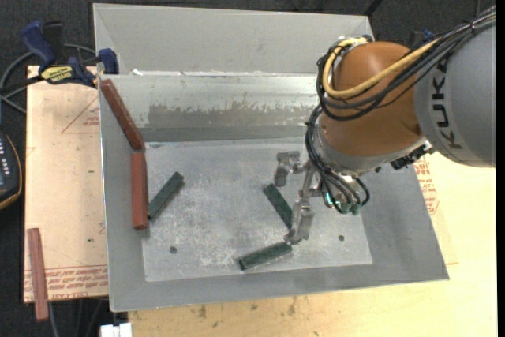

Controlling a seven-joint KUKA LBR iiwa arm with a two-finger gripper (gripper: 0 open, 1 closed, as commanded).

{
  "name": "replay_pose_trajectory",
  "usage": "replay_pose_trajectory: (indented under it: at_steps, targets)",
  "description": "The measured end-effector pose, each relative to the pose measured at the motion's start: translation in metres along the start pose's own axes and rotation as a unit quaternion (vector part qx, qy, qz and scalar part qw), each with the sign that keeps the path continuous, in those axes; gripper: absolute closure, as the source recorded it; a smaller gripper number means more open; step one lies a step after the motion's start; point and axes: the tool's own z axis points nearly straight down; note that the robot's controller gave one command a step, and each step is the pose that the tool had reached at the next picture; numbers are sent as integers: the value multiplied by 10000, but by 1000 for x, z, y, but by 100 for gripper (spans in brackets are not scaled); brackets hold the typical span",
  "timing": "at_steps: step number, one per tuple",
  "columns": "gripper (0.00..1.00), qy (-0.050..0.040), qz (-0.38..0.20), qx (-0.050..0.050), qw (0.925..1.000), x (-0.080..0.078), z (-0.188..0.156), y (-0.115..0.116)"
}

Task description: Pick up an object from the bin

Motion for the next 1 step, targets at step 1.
replay_pose_trajectory:
  at_steps: [1]
  targets:
    - [0, -84, -572, -1, 9983, 13, 150, -48]
